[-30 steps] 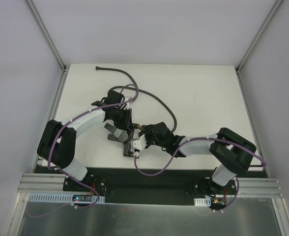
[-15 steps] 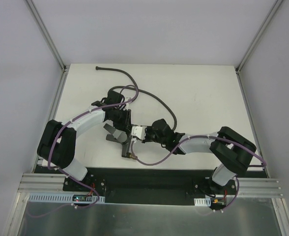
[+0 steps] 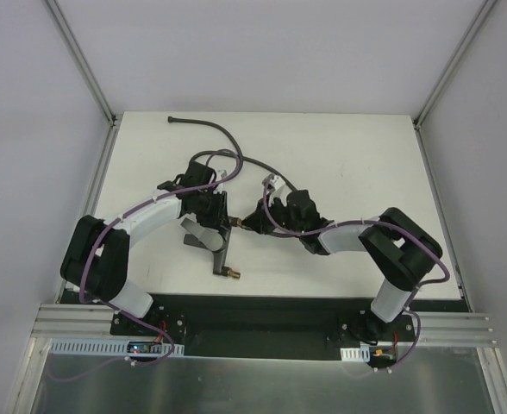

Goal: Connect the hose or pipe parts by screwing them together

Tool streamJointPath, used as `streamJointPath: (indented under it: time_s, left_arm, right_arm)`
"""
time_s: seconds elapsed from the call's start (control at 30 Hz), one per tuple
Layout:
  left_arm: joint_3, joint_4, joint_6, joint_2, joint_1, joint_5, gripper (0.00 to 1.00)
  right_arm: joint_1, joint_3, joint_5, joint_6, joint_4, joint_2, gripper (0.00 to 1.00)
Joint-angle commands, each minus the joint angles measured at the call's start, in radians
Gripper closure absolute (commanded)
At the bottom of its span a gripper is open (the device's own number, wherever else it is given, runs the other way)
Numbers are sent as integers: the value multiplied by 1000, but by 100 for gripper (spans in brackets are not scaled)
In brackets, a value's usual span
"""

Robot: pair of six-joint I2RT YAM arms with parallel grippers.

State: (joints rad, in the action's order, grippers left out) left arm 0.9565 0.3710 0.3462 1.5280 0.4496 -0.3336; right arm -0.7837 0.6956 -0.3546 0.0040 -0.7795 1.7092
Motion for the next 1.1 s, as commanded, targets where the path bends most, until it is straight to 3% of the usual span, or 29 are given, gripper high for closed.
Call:
streamJointPath:
  time_s: [0.0,0.1,0.17,0.2,0.3,0.37,0.4,0.53,0.57,0.67,0.8,1.07]
  left_arm:
    - [-18,-102,76,-25,0,-30,100]
    - [-19,-103,76,-26,0,-24,100]
    - [-19,-103,76,-26,0,-19,100]
    - [-19,-104,76,-25,0,-22,100]
    - [-19,-103,73,-23,-2,-30,100]
    - [-18,-103,70,-23,-2,-33,100]
    - [-18,-101,66,-22,-2,-36,100]
    - [-13,-96,63,-20,-5,-61,100]
    - [-12,-93,65,-20,-5,-61,100]
    - [-7,-86,63,-16,-6,-64,100]
    - [2,-75,63,-8,-6,-77,100]
    - [16,-53,57,-6,-8,-102,100]
  right_arm:
    - [27,32,-76,476,-351,26,99]
    - [52,28,-63,601,-382,52,95]
    - [55,21,-64,582,-394,47,90]
    - [55,6,-54,546,-373,40,79]
    - [66,-28,-20,458,-313,-20,66]
    - [64,-45,-14,299,-253,-91,55]
    - [64,-48,-18,216,-222,-141,43]
    - [2,-91,-9,-302,-66,-273,29]
    - [-26,-96,34,-580,33,-295,27]
    - [-126,-64,138,-963,259,-324,24]
    - [-219,-62,308,-1212,289,-281,24]
    - [-262,-15,497,-1380,290,-145,30]
